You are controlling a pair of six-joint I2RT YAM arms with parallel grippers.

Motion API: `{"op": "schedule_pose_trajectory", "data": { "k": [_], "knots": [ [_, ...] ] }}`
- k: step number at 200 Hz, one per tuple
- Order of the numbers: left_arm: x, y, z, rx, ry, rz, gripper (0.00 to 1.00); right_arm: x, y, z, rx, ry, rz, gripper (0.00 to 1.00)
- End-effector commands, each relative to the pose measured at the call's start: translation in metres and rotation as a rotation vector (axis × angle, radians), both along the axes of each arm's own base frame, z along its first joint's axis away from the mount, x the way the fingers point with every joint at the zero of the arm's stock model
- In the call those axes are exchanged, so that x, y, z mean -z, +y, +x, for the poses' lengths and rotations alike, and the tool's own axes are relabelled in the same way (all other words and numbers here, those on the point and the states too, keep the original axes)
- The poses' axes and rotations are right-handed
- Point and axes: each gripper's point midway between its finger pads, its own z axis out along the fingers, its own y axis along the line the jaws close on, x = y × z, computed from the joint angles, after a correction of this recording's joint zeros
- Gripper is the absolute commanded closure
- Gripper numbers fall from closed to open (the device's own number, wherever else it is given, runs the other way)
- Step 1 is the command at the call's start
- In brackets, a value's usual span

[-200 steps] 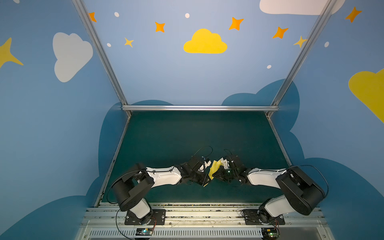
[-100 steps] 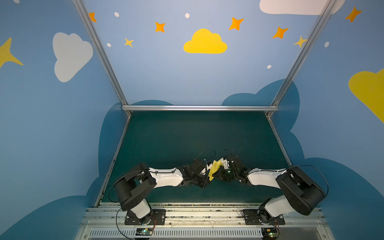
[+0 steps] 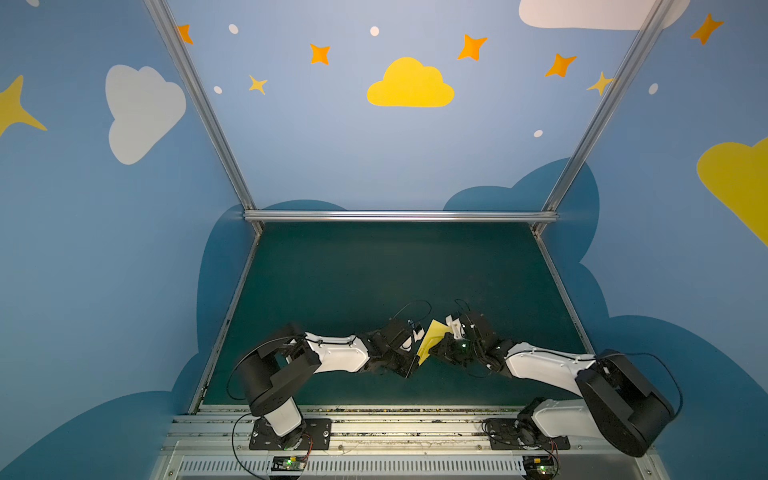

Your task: Fold a paper plane with a square sheet of paper (fold left side to right side)

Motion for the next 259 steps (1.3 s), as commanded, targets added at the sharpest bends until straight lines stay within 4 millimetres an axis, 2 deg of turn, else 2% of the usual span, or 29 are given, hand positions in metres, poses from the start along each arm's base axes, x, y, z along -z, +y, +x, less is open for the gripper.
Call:
{"op": "schedule_pose_trajectory", "data": {
  "k": [1, 59, 142, 220, 259],
  "knots": [
    [0.015, 0.004, -0.006, 0.012, 0.030, 0.041, 0.97, 0.005, -0.008, -0.013, -0.019, 0.020, -0.043, 1.00],
    [0.014, 0.002, -0.006, 0.016, 0.060, 0.019, 0.97, 0.010, 0.001, -0.021, -0.046, 0.029, -0.049, 1.00],
    [0.009, 0.000, -0.009, 0.026, 0.153, -0.018, 0.97, 0.017, 0.028, -0.014, -0.086, 0.032, -0.041, 1.00],
    [0.001, 0.004, 0.001, -0.039, 0.215, -0.097, 0.97, 0.008, 0.014, -0.020, -0.070, 0.009, -0.063, 1.00],
    [-0.007, 0.004, 0.004, -0.078, 0.250, -0.176, 0.97, 0.004, 0.015, -0.016, -0.070, -0.004, -0.066, 1.00]
  ]
}}
